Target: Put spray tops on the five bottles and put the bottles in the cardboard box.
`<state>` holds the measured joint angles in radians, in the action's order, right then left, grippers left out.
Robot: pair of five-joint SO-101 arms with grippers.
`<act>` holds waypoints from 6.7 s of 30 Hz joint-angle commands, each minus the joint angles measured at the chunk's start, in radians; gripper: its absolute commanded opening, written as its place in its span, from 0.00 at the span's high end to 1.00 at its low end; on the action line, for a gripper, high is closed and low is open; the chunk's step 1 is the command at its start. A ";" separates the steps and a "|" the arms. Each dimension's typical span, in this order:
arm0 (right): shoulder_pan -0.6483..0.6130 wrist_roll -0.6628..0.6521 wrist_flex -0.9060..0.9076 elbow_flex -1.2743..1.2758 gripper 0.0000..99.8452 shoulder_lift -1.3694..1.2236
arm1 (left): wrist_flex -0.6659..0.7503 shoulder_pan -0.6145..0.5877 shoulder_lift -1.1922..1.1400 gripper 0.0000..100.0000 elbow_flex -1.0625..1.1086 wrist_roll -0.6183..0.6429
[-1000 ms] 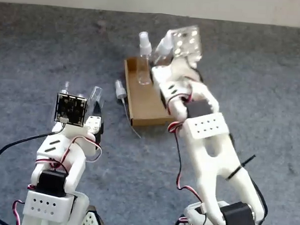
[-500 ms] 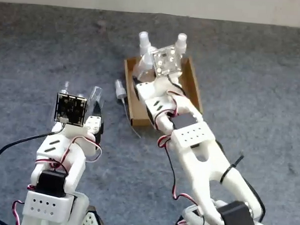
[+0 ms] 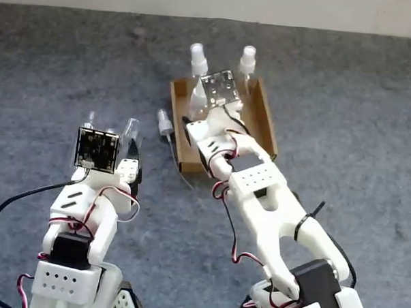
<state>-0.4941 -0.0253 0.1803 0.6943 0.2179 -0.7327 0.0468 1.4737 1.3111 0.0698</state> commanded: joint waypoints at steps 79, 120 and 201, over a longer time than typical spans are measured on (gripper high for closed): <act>-0.054 -0.044 0.581 -0.400 0.74 0.282 | -0.008 -0.038 -0.119 1.00 -0.119 -0.003; 0.348 -0.298 1.142 0.278 0.86 0.750 | -0.750 -0.188 -1.656 0.83 -1.535 -0.276; 0.015 -0.114 1.224 -0.064 0.86 0.613 | -1.051 -0.799 -1.900 0.94 -2.114 -0.557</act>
<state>-0.3498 -0.2048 1.3894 0.7741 0.8608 -1.7822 -0.5470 -0.5194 -0.8784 -0.3322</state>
